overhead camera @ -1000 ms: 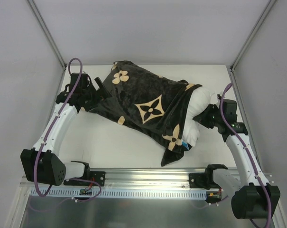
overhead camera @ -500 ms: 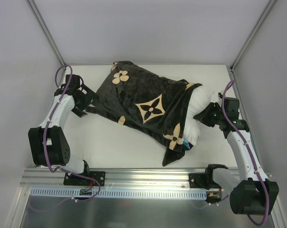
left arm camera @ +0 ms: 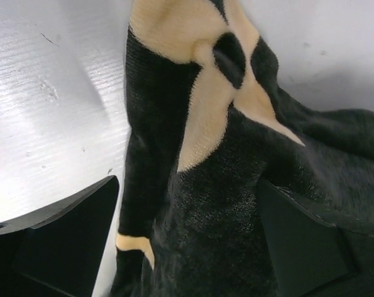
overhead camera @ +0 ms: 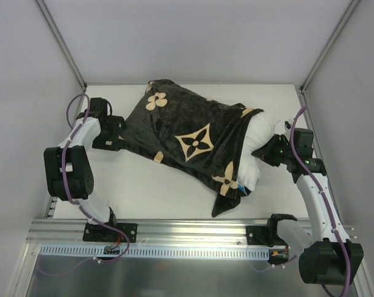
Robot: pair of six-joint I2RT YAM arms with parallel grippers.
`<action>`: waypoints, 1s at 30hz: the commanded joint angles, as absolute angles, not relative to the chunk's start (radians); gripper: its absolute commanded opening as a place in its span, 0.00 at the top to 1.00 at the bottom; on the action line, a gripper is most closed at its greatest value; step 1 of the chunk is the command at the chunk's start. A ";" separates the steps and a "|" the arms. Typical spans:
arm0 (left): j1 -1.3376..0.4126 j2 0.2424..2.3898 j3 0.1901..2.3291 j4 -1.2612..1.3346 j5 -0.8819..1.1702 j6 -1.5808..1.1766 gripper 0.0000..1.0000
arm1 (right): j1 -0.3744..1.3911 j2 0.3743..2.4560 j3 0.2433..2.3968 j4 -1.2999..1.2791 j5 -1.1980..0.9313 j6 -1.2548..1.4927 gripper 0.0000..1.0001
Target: Remove the pillowcase from the pillow
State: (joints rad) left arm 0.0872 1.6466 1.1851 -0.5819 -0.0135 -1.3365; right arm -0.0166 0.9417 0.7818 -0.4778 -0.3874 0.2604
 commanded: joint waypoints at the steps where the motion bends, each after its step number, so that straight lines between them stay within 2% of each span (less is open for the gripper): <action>1: 0.097 1.709 1.227 -0.588 0.023 -1.445 0.09 | -0.029 0.907 0.788 -0.443 -0.414 0.278 0.99; 4: 0.098 1.749 1.270 -0.588 0.015 -1.410 0.22 | -0.031 0.896 0.787 -0.449 -0.414 0.273 0.99; 5: 0.098 1.768 1.296 -0.588 0.017 -1.378 0.44 | -0.031 0.890 0.787 -0.457 -0.411 0.270 0.99; 7: 0.101 1.778 1.316 -0.589 0.012 -1.344 0.74 | -0.031 0.885 0.793 -0.465 -0.403 0.264 0.99; 8: 0.104 1.772 1.328 -0.589 0.014 -1.316 1.00 | -0.031 0.882 0.796 -0.475 -0.396 0.261 0.99; 13: 0.150 1.672 1.328 -0.589 -0.012 -1.240 1.00 | -0.052 0.893 0.821 -0.489 -0.390 0.258 0.99; 18: 0.310 1.565 1.309 -0.588 -0.009 -1.155 1.00 | -0.113 0.919 0.865 -0.494 -0.388 0.279 0.99; 24: 0.483 1.425 1.204 -0.588 0.012 -1.154 1.00 | -0.178 0.959 0.972 -0.509 -0.401 0.325 0.99; 30: 0.558 1.382 1.152 -0.588 0.063 -1.137 1.00 | -0.267 0.980 1.112 -0.509 -0.413 0.385 0.99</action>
State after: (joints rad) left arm 0.4942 1.4094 1.1545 -0.6708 0.1612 -1.1595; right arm -0.1608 0.9882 0.9627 -0.6071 -0.5014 0.3283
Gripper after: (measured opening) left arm 0.008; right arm 0.066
